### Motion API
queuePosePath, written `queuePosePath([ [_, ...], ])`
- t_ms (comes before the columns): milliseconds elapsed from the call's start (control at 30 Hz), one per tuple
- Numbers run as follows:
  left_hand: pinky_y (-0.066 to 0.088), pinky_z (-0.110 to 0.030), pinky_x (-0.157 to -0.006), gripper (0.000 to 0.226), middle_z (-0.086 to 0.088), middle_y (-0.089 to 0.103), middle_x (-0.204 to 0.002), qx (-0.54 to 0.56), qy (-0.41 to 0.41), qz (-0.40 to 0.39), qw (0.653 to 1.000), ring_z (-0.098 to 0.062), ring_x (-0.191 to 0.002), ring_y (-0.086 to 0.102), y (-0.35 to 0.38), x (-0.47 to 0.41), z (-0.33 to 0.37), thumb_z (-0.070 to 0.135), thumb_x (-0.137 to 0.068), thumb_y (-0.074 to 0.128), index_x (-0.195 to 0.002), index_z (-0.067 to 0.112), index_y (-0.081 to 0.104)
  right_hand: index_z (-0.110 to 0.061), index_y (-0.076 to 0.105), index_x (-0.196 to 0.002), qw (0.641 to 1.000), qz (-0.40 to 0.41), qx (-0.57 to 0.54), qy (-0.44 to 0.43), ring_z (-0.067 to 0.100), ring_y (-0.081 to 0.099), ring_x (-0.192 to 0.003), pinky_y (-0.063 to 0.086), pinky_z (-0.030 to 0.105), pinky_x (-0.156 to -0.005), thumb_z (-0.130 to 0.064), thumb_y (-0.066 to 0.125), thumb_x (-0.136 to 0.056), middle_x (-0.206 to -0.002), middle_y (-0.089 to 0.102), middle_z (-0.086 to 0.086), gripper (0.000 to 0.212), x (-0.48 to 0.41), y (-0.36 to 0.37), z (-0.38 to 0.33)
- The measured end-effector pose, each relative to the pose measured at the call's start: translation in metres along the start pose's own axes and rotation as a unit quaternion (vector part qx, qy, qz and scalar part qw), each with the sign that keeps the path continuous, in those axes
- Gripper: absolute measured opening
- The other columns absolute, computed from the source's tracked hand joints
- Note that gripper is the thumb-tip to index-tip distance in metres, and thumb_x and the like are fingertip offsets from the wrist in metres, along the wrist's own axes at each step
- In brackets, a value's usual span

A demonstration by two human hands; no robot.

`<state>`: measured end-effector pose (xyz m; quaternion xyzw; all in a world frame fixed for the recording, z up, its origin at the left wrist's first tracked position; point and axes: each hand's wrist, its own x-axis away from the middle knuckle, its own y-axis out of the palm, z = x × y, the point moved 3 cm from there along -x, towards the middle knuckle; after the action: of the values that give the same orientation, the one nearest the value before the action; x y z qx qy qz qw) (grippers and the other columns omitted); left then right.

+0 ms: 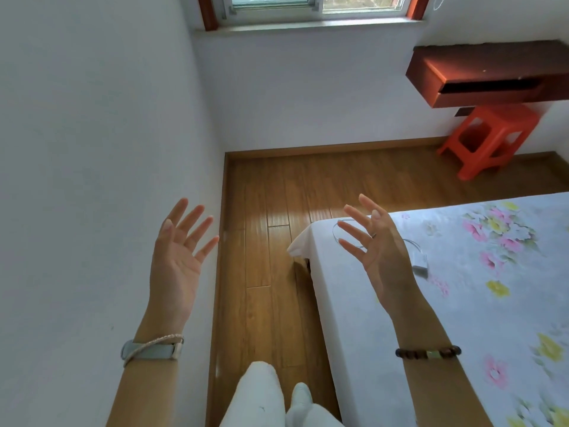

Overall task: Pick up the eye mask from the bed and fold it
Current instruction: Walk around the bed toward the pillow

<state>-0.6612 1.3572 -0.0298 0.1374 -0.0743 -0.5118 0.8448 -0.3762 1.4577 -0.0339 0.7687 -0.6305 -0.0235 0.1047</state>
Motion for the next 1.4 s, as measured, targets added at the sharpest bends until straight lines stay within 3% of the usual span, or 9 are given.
queuePosePath([
  [433, 0.037, -0.054, -0.111, 0.053, -0.004, 0.052, -0.148, -0.001, -0.018, -0.036, 0.999, -0.025, -0.134, 0.052, 0.011, -0.243, -0.016, 0.044, -0.101, 0.027, -0.148, 0.024, 0.039, -0.036, 0.050, -0.134, 0.998, 0.060, 0.013, -0.003, 0.016, 0.065, -0.120, 0.053, 0.040, -0.100, -0.054, 0.039, -0.089, -0.138, 0.060, -0.007, 0.049, -0.199, 0.043, -0.001],
  [733, 0.038, -0.054, -0.111, 0.055, -0.003, 0.055, -0.145, -0.032, -0.033, -0.102, 0.994, -0.023, -0.132, 0.054, 0.032, -0.392, -0.011, 0.044, -0.100, 0.029, -0.149, 0.022, 0.039, -0.035, 0.051, -0.134, 0.995, 0.102, -0.013, -0.008, 0.019, 0.064, -0.121, 0.049, 0.046, -0.105, -0.045, 0.035, -0.102, -0.139, 0.059, -0.004, 0.037, -0.319, 0.077, -0.015],
  [867, 0.037, -0.054, -0.111, 0.055, -0.004, 0.054, -0.147, -0.016, -0.035, -0.119, 0.992, -0.023, -0.133, 0.053, 0.044, -0.442, -0.015, 0.045, -0.101, 0.027, -0.149, 0.021, 0.038, -0.030, 0.049, -0.139, 0.993, 0.114, -0.030, -0.002, 0.020, 0.063, -0.122, 0.048, 0.047, -0.106, -0.043, 0.027, -0.105, -0.140, 0.059, -0.003, 0.043, -0.360, 0.073, -0.016],
  [1200, 0.037, -0.053, -0.111, 0.059, -0.006, 0.051, -0.149, -0.009, -0.048, -0.196, 0.979, -0.025, -0.136, 0.050, 0.116, -0.575, -0.046, 0.046, -0.099, 0.022, -0.151, 0.021, 0.034, -0.034, 0.054, -0.133, 0.986, 0.142, -0.078, -0.038, 0.020, 0.061, -0.125, 0.044, 0.052, -0.109, -0.050, 0.029, -0.099, -0.140, 0.061, -0.003, 0.046, -0.491, 0.044, -0.033],
  [1400, 0.037, -0.052, -0.111, 0.061, -0.008, 0.051, -0.149, -0.004, -0.069, -0.235, 0.970, -0.025, -0.135, 0.051, 0.189, -0.666, -0.064, 0.048, -0.099, 0.021, -0.150, 0.020, 0.036, -0.029, 0.051, -0.139, 0.980, 0.173, -0.092, -0.039, 0.020, 0.061, -0.126, 0.042, 0.053, -0.110, -0.051, 0.031, -0.097, -0.141, 0.060, -0.002, 0.051, -0.573, 0.014, -0.048],
])
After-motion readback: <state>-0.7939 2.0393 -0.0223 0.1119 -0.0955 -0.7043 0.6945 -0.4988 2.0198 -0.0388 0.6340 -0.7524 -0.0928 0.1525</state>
